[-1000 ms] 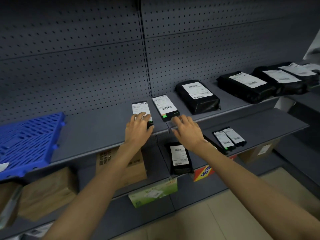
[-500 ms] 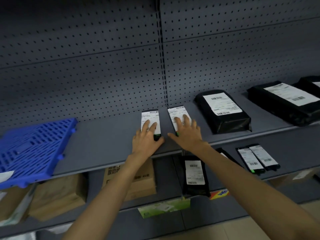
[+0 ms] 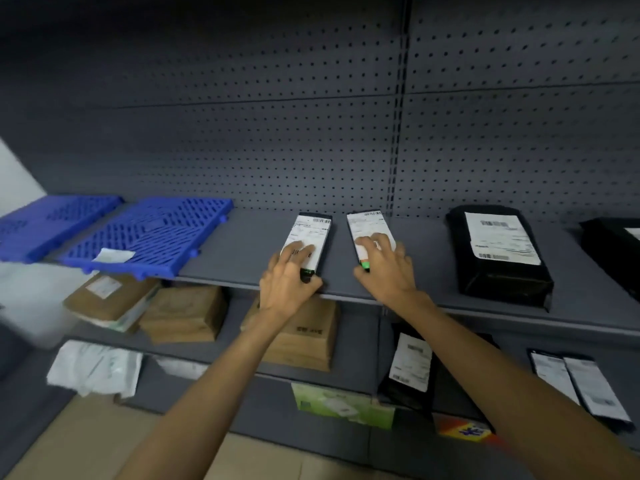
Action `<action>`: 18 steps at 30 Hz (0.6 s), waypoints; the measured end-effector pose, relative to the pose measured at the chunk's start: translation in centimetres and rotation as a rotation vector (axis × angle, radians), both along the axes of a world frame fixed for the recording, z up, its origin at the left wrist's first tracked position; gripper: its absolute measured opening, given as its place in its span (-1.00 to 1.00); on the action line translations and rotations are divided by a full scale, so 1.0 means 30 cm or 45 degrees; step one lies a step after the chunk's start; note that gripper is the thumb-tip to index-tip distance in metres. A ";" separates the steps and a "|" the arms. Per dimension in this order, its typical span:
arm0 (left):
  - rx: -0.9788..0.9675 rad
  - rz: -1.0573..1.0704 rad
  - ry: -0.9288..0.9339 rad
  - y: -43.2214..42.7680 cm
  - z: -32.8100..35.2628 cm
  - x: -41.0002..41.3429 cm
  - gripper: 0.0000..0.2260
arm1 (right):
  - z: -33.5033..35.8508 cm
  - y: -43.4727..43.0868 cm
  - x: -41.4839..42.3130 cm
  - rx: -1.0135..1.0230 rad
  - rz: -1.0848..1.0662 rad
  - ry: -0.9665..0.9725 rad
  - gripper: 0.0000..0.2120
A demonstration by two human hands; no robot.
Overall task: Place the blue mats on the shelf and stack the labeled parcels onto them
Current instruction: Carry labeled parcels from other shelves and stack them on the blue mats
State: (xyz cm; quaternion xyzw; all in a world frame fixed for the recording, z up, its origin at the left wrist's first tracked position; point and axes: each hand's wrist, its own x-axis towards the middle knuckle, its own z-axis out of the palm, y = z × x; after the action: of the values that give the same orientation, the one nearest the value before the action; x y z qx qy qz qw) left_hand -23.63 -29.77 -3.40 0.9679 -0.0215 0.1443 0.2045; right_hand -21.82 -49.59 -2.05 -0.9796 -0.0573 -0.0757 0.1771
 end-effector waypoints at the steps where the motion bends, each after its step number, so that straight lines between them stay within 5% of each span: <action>1: -0.024 0.032 -0.032 0.017 0.002 -0.031 -0.43 | 0.005 0.022 -0.010 0.006 0.048 -0.029 -0.47; 18: 0.061 0.773 -0.270 0.685 0.016 -0.623 -0.49 | -0.002 0.814 -0.282 0.182 0.962 -0.171 -0.51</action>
State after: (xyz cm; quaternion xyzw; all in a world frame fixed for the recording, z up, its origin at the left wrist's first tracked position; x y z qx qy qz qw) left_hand -42.33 -9.22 -2.92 0.9143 0.2437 0.2982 0.1258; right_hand -30.28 -25.16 -2.10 -0.8676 -0.4200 -0.0728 0.2560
